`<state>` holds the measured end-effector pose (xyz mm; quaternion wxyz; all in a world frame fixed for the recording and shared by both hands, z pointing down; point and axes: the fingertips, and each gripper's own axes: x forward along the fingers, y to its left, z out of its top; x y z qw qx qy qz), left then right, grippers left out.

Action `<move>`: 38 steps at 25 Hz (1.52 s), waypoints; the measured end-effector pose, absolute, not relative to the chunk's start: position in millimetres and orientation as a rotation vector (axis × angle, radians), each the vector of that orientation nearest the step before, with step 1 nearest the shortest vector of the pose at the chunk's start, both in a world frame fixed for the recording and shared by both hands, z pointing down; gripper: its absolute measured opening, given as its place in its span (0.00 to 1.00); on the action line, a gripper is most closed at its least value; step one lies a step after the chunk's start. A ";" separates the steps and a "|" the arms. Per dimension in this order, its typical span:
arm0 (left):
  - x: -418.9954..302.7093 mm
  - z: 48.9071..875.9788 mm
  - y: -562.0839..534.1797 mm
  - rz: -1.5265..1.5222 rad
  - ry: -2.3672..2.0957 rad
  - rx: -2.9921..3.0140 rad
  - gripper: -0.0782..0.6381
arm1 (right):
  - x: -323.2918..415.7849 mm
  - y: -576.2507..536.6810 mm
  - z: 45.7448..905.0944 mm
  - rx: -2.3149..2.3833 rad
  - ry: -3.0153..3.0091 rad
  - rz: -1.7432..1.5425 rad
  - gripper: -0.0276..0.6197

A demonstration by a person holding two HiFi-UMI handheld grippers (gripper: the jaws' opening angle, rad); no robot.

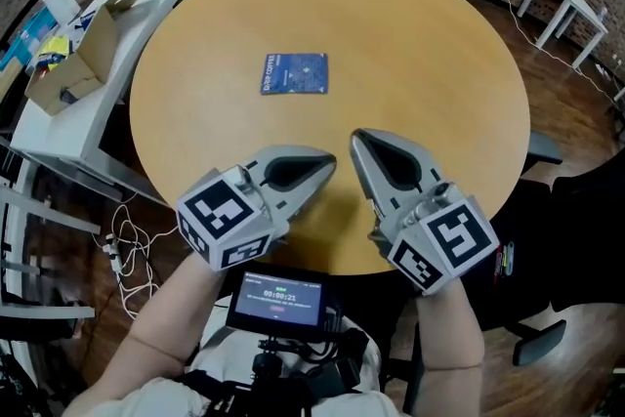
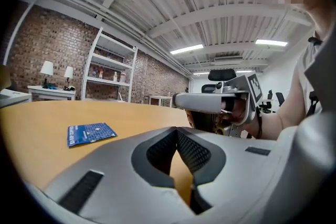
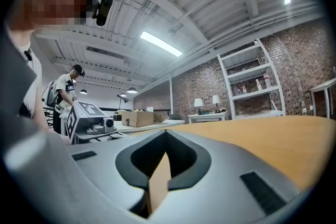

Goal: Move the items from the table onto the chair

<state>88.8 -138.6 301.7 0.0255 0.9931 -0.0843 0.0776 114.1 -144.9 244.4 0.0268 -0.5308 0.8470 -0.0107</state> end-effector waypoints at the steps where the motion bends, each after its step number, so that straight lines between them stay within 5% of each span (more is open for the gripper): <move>1: 84.1 301.3 -141.4 0.238 -0.276 3.070 0.11 | 108.2 -147.5 244.5 -1.624 2.625 -0.035 0.05; 38: 27.2 305.1 -164.2 0.247 -0.425 3.037 0.11 | 66.0 -168.8 266.7 -1.588 2.693 -0.066 0.05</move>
